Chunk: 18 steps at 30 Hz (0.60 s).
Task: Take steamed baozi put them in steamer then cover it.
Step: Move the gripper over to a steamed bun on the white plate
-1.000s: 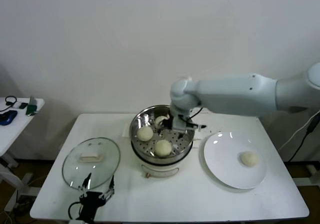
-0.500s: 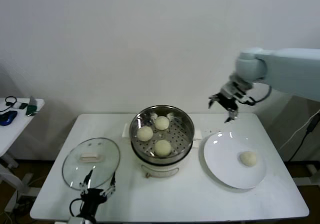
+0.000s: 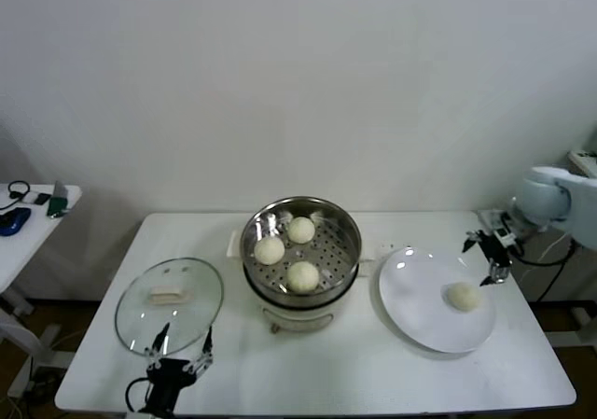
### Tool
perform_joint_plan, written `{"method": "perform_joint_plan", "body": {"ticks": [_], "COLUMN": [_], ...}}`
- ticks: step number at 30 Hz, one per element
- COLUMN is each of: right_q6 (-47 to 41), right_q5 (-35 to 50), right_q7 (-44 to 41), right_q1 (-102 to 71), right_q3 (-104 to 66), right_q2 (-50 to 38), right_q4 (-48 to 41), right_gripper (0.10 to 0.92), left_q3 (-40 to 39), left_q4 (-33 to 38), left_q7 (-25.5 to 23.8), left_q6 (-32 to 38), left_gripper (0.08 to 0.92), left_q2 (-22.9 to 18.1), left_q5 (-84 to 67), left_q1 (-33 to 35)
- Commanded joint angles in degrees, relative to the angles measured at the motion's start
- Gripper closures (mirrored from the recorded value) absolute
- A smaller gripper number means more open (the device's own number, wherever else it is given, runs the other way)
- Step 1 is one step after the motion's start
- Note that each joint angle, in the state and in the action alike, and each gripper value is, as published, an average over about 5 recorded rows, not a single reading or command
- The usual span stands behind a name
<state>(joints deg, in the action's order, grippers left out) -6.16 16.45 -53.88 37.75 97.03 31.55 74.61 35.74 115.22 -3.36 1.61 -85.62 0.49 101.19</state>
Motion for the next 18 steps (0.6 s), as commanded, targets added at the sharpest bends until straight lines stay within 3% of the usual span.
{"method": "perform_joint_plan", "body": {"ticks": [1, 18], "right_q6": [-3.89, -3.99], "right_q5": [-5.61, -6.28], "right_q7": [1.76, 3.9], "right_q1": [-19.38, -25.87], "right_q3": [-14.41, -20.93], "right_q2": [-1.57, 3.66], "right_q4": [-6.45, -11.0], "right_gripper": [0.203, 0.203], "left_q3": [-0.06, -0.11], "left_q4": [-0.18, -0.55], "left_q7": [0.05, 0.2], "left_q6": [0.12, 0.07], "left_gripper": [0.177, 0.177], "left_q2": [-0.37, -0.57], "left_q5": [0.41, 1.16], "left_q1": [0.66, 0.78]}}
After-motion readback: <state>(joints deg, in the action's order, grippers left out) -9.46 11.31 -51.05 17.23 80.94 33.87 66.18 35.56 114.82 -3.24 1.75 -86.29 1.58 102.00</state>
